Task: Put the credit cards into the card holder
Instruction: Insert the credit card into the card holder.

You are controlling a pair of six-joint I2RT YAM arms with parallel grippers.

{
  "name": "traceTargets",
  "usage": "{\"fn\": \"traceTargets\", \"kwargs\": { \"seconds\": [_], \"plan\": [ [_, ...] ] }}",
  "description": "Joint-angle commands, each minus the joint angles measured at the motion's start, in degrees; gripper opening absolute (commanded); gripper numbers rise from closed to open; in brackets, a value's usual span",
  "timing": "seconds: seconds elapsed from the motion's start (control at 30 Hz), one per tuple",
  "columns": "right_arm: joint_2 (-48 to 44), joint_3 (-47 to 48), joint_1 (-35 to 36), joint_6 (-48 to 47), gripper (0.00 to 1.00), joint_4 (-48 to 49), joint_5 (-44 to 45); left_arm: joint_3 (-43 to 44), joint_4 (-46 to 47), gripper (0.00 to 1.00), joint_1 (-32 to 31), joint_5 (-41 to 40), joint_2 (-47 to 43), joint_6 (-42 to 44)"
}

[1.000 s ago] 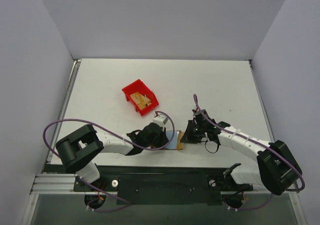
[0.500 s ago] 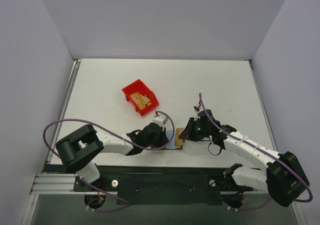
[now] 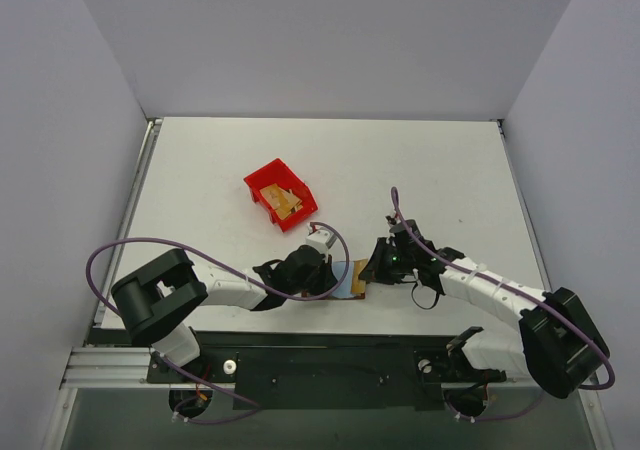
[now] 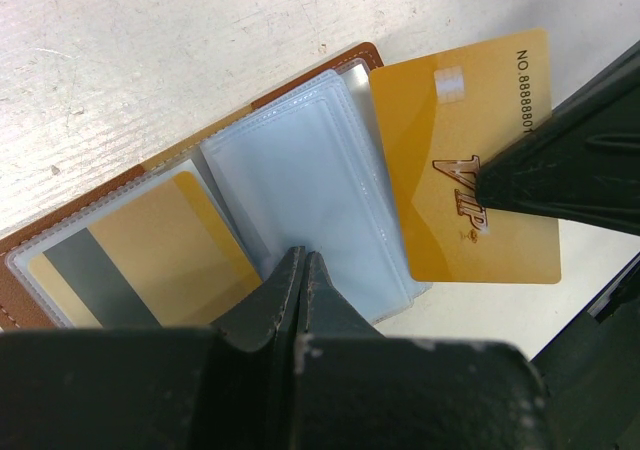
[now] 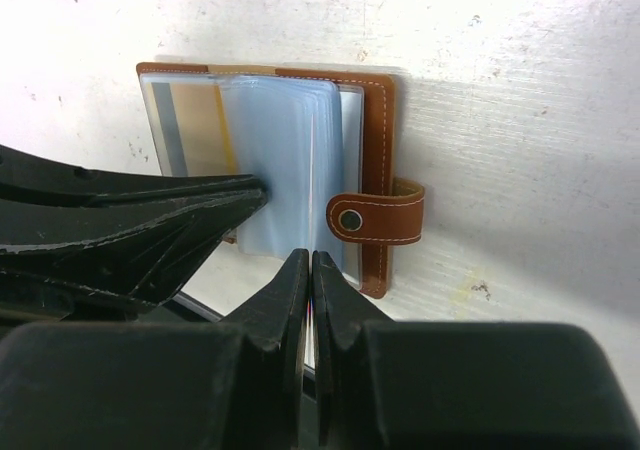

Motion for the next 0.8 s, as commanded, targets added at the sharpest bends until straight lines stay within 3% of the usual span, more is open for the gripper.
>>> {"fn": "traceTargets", "kwargs": {
  "seconds": [0.0, 0.77],
  "plan": [
    [0.4, 0.1, -0.2, 0.3, 0.00, 1.0, 1.9, -1.5, -7.0, 0.00, 0.3, -0.7, 1.5, 0.8],
    [3.6, -0.4, -0.1, 1.2, 0.00, 3.7, 0.7, -1.4, -7.0, 0.00, 0.3, -0.4, 1.8, 0.7]
  ]
}}
